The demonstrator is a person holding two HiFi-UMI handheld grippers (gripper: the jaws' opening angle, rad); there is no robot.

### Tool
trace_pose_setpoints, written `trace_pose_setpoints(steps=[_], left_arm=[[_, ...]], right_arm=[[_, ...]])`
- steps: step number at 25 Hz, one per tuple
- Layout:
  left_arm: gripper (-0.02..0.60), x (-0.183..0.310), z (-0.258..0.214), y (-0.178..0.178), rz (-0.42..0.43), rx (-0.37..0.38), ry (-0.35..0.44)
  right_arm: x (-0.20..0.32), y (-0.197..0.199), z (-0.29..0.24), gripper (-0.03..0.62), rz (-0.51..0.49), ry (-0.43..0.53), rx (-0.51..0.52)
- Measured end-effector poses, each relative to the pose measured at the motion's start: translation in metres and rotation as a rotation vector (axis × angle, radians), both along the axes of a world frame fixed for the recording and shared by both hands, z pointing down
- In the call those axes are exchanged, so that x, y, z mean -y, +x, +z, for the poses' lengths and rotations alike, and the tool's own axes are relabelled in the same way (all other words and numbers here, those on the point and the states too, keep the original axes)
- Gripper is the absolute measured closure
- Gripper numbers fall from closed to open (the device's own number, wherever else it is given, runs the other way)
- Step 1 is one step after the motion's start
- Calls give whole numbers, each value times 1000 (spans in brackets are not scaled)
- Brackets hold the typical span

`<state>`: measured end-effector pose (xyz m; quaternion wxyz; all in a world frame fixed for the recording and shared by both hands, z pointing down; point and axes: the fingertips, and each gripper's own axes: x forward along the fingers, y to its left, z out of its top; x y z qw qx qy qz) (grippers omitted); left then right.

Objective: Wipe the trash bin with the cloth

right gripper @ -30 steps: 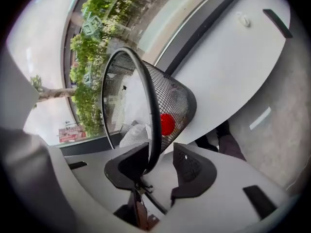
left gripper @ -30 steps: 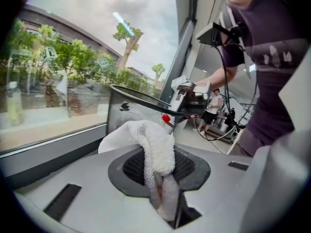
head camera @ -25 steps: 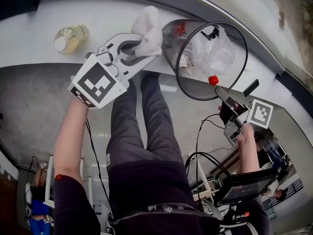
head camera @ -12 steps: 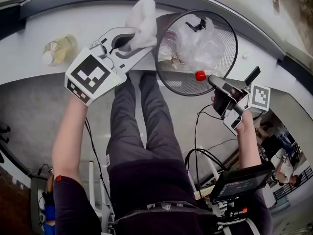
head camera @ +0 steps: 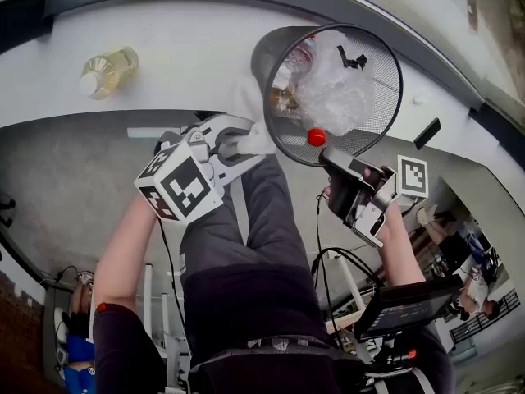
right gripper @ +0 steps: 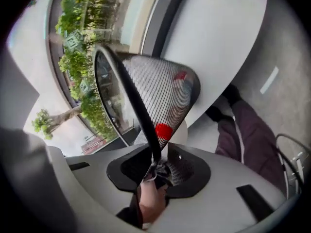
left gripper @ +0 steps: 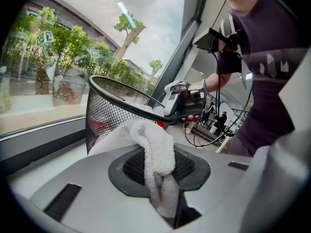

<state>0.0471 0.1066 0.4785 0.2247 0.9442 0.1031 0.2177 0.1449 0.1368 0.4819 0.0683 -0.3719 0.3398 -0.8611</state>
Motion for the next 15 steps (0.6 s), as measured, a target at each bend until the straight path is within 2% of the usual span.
trace_pose_setpoints(steps=[2,6,9,11,13,15], left_arm=[[495,1,-1,-1,-12,12,10],[495,37,5,-10,-166,41,42],[495,86,5,-16,-298,4,18],[495,122,4,-23,-377,12,13],[495,145,4,-31,-388,50,67],[495,154,-1,-28,-345,72,136]], right_arm=[[-1,-21,-4,494,-20,22,53],[-4,-18,-7,491,-85,66,-26],[-5,7,-3,491,-130,59,-143],[3,31,1,491,-169,42,-235],[18,55,-1,491,-206,48,-333],[30,82,-5,491,-264,64,-463]])
